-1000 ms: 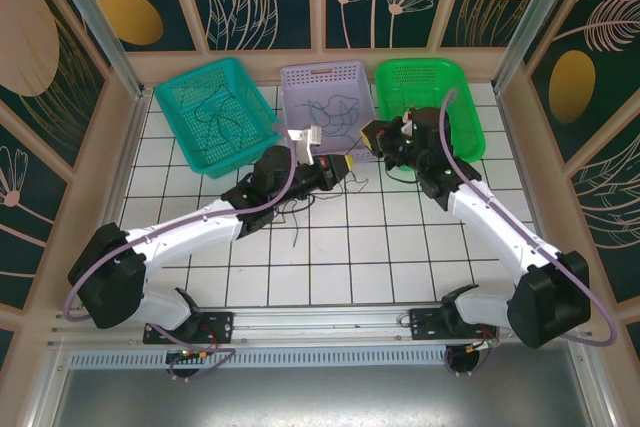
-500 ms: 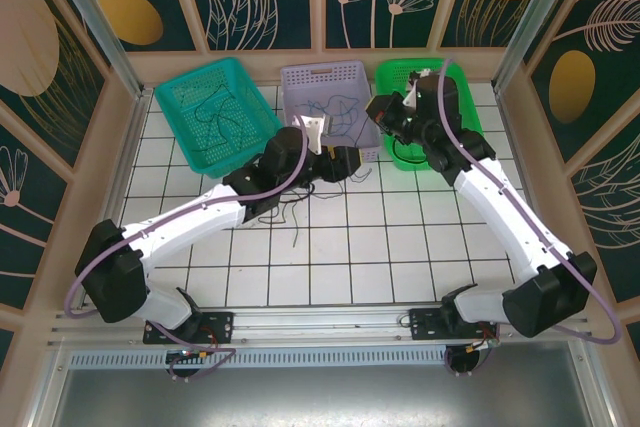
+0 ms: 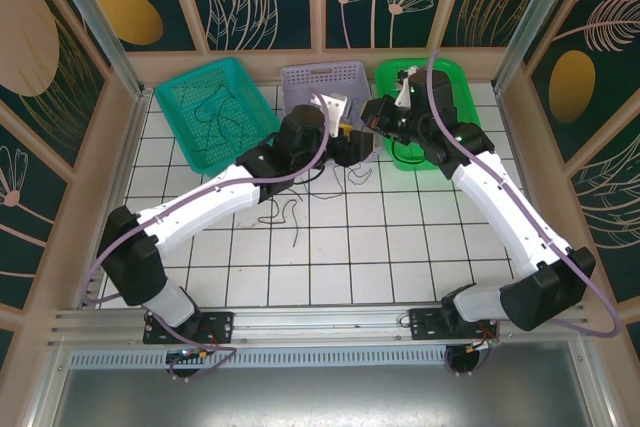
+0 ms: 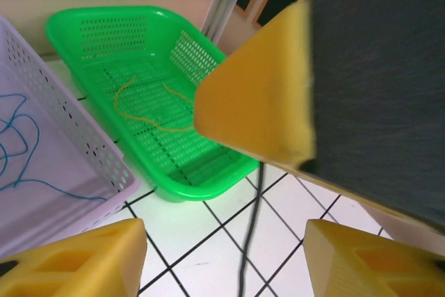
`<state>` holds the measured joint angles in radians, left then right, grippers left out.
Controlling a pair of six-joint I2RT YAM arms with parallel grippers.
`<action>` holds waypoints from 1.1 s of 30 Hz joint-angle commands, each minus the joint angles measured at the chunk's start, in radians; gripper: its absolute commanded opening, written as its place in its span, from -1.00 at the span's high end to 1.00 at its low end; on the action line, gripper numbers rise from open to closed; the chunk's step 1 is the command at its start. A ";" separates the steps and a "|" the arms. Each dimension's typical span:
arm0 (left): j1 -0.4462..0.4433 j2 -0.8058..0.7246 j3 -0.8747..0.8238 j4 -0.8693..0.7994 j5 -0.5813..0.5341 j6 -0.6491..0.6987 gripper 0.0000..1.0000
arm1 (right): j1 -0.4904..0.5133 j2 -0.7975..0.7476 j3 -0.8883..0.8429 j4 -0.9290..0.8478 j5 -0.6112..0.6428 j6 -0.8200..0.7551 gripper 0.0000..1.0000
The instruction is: Untangle the cables
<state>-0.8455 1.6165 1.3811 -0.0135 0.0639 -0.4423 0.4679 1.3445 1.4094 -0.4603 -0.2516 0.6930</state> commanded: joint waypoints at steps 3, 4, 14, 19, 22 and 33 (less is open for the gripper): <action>0.000 0.024 0.052 -0.031 -0.025 0.003 0.76 | 0.009 -0.032 0.037 -0.015 -0.038 -0.004 1.00; -0.001 0.021 0.055 -0.027 -0.023 -0.011 1.00 | 0.007 -0.037 0.036 -0.012 -0.037 -0.004 1.00; 0.000 -0.158 0.104 0.035 -0.064 -0.198 1.00 | -0.192 -0.211 -0.088 0.040 0.001 0.033 0.02; 0.001 -0.170 0.152 0.044 -0.063 -0.237 1.00 | -0.208 -0.362 -0.327 0.069 0.075 0.140 0.07; 0.000 -0.168 0.171 0.050 -0.070 -0.250 1.00 | -0.151 -0.455 -0.564 0.165 0.055 0.252 0.08; 0.001 -0.196 0.256 0.078 -0.035 -0.322 1.00 | 0.150 -0.400 -1.031 0.724 0.147 0.128 -0.19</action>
<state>-0.8455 1.4410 1.5856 0.0261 0.0170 -0.7395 0.5709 0.9005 0.3672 0.0219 -0.1612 0.9195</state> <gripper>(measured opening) 0.060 0.584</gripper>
